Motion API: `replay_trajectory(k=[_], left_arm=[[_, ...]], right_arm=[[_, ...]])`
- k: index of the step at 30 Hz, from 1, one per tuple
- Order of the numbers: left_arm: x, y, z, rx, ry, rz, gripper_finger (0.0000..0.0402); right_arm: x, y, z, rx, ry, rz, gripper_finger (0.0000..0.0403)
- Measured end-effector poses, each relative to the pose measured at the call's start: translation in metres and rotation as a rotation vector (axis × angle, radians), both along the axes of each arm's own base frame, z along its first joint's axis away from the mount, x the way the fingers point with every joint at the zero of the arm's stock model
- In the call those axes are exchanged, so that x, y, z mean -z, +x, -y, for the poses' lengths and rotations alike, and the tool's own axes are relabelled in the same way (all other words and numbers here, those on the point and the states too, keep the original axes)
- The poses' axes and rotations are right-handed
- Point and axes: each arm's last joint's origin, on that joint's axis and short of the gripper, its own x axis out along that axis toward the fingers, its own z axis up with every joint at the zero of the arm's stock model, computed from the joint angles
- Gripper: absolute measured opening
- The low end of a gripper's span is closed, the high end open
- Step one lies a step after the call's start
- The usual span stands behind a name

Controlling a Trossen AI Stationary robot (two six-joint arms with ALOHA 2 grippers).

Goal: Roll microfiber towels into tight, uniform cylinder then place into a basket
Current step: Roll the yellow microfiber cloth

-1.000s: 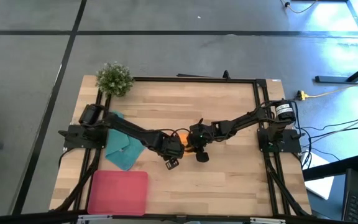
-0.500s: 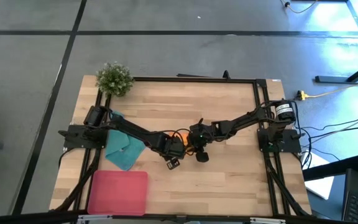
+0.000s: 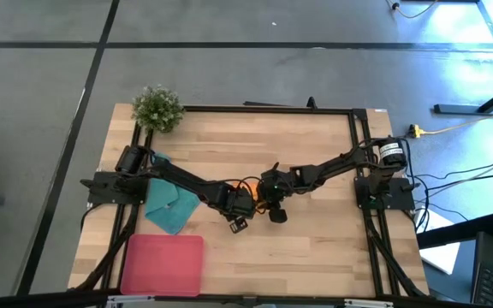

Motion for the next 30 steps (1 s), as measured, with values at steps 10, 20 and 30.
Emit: replay_trajectory(k=[10,20,30], left_arm=[[0.0,0.0,0.0,0.001,0.0,0.001,0.008],[0.0,0.002,-0.001,0.002,0.015,0.02,0.008],[0.0,0.003,0.0,0.001,0.012,0.031,0.008]], right_arm=[[-0.046,-0.021,-0.003,-0.037,-0.187,-0.045,0.0111],[-0.071,-0.052,-0.049,-0.168,-0.374,-0.084,0.0111],[-0.053,-0.053,-0.072,-0.282,-0.35,-0.138,0.0111]])
